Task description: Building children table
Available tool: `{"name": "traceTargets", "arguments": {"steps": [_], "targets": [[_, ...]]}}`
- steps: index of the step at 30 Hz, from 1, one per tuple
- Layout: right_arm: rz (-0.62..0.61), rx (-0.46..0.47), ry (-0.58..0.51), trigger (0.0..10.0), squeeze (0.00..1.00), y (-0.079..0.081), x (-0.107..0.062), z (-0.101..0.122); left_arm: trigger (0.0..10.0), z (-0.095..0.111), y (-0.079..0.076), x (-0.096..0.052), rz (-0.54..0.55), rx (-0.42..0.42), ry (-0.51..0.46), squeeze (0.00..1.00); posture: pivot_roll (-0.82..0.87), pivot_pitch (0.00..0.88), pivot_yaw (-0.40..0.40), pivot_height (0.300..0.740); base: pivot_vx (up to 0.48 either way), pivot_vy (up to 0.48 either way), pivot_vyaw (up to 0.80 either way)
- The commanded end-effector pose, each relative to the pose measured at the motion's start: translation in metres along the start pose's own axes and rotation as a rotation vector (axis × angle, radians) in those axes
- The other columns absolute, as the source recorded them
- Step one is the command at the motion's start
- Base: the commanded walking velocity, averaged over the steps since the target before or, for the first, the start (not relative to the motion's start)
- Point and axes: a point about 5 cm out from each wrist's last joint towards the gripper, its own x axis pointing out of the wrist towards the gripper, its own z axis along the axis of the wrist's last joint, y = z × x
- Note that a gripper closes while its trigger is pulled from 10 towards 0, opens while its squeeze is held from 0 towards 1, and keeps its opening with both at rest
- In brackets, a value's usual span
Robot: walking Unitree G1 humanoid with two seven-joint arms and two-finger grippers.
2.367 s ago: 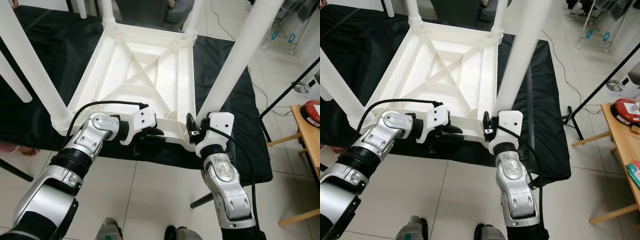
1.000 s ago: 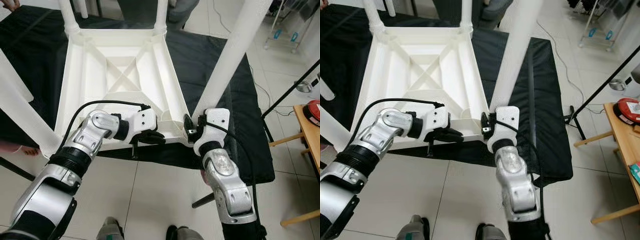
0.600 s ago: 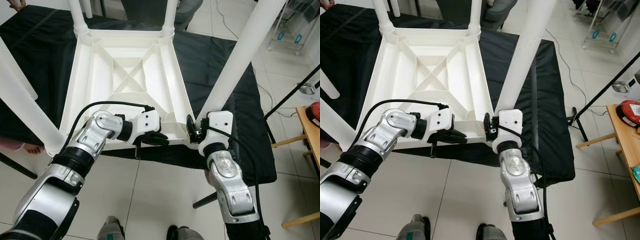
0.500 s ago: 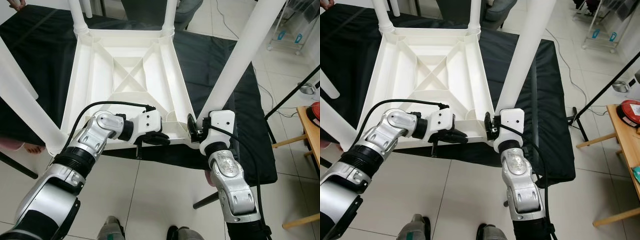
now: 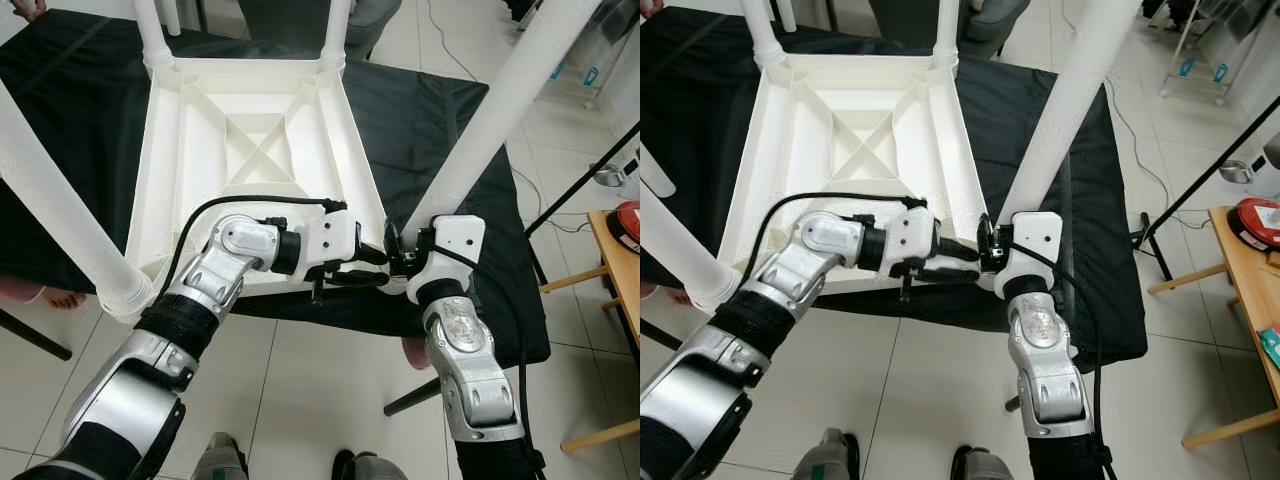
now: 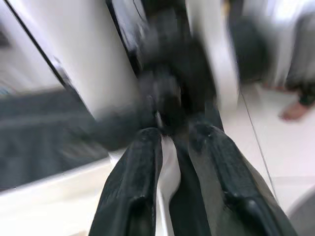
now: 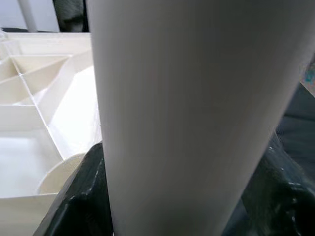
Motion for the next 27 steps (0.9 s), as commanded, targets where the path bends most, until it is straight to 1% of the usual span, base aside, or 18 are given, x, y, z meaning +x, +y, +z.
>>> {"name": "traceTargets", "arguments": {"steps": [1, 6, 7, 8, 9, 10, 12, 13, 14, 15, 17, 18, 19, 20, 21, 24, 26, 27], "targets": [[-0.032, 0.011, 0.041, 10.0, 0.0, -0.004, -0.002, -0.01, 10.0, 0.011, 0.003, -0.001, 0.081, 0.011, -0.046, 0.0, 0.14, 0.157, -0.053, 0.74, 0.0, 0.0, 0.0], [-0.032, 0.032, 0.047, 10.0, 0.0, -0.004, -0.002, -0.011, 10.0, 0.015, 0.003, -0.002, 0.098, 0.013, -0.062, 0.0, 0.14, 0.157, -0.053, 0.74, 0.0, 0.0, 0.0], [-0.039, 0.044, 0.048, 10.0, 0.0, -0.004, -0.004, -0.012, 10.0, 0.018, 0.002, -0.005, 0.134, 0.021, -0.063, 0.0, 0.15, 0.158, -0.053, 0.74, 0.0, 0.0, 0.0], [-0.039, 0.044, 0.048, 10.0, 0.0, -0.004, -0.004, -0.012, 10.0, 0.018, 0.002, -0.005, 0.134, 0.021, -0.063, 0.0, 0.15, 0.158, -0.053, 0.74, 0.0, 0.0, 0.0], [-0.032, 0.072, 0.05, 10.0, 0.14, -0.004, -0.005, -0.013, 10.0, 0.018, 0.001, -0.008, 0.176, 0.035, -0.049, 1.0, 0.16, 0.158, -0.055, 0.74, 0.0, 0.0, 0.0], [-0.027, 0.08, 0.048, 10.0, 1.0, -0.004, -0.006, -0.014, 10.0, 0.014, 0.001, -0.012, 0.223, 0.054, -0.003, 0.0, 0.16, 0.158, -0.055, 0.74, 0.0, 0.0, 0.0], [-0.027, 0.08, 0.048, 10.0, 1.0, -0.004, -0.006, -0.014, 10.0, 0.014, 0.001, -0.012, 0.223, 0.054, -0.003, 0.0, 0.16, 0.158, -0.055, 0.74, 0.0, 0.0, 0.0], [-0.012, 0.08, 0.046, 10.0, 1.0, -0.004, -0.007, -0.013, 10.0, 0.01, 0.001, -0.016, 0.264, 0.056, 0.036, 0.0, 0.16, 0.158, -0.055, 0.74, 0.0, 0.0, 0.0], [0.055, 0.069, 0.03, 10.0, 0.0, 0.0, -0.01, -0.01, 10.0, 0.003, 0.004, -0.027, 0.412, 0.011, 0.106, 0.0, 0.15, 0.155, -0.046, 0.74, 0.0, 0.0, 0.0], [0.055, 0.069, 0.03, 10.0, 0.0, 0.0, -0.01, -0.01, 10.0, 0.003, 0.004, -0.027, 0.412, 0.011, 0.106, 0.0, 0.15, 0.155, -0.046, 0.74, 0.0, 0.0, 0.0], [0.103, 0.057, 0.019, 10.0, 0.0, 0.002, -0.013, -0.009, 10.0, -0.001, 0.003, -0.037, 0.518, -0.039, 0.138, 0.0, 0.16, 0.155, -0.044, 0.74, 0.0, 0.0, 0.0], [0.103, 0.057, 0.019, 10.0, 0.0, 0.002, -0.013, -0.009, 10.0, -0.001, 0.003, -0.037, 0.518, -0.039, 0.138, 0.0, 0.16, 0.155, -0.044, 0.74, 0.0, 0.0, 0.0], [0.137, 0.043, 0.019, 10.0, 0.0, 0.003, -0.017, -0.01, 10.0, -0.003, 0.0, -0.043, 0.584, -0.064, 0.15, 0.19, 0.16, 0.153, -0.045, 0.74, 0.0, 0.0, 0.0], [0.137, 0.043, 0.019, 10.0, 0.0, 0.003, -0.017, -0.01, 10.0, -0.003, 0.0, -0.043, 0.584, -0.064, 0.15, 0.19, 0.16, 0.153, -0.045, 0.74, 0.0, 0.0, 0.0], [0.172, 0.022, 0.02, 10.0, 0.0, 0.004, -0.021, -0.011, 10.0, -0.004, -0.005, -0.049, 0.648, -0.1, 0.156, 1.0, 0.17, 0.151, -0.049, 0.74, 0.0, 0.0, 0.0], [0.196, 0.009, 0.021, 10.0, 0.0, 0.005, -0.023, -0.012, 10.0, -0.005, -0.009, -0.054, 0.691, -0.124, 0.161, 1.0, 0.17, 0.151, -0.049, 0.74, 0.0, 0.0, 0.0], [0.262, -0.035, 0.028, 10.0, 0.0, 0.004, -0.032, -0.016, 10.0, -0.005, -0.024, -0.061, 0.77, -0.203, 0.147, 1.0, 0.18, 0.144, -0.06, 0.74, 0.0, 0.0, 0.0], [0.262, -0.035, 0.028, 10.0, 0.0, 0.004, -0.032, -0.016, 10.0, -0.005, -0.024, -0.061, 0.77, -0.203, 0.147, 1.0, 0.18, 0.144, -0.06, 0.74, 0.0, 0.0, 0.0]]}}
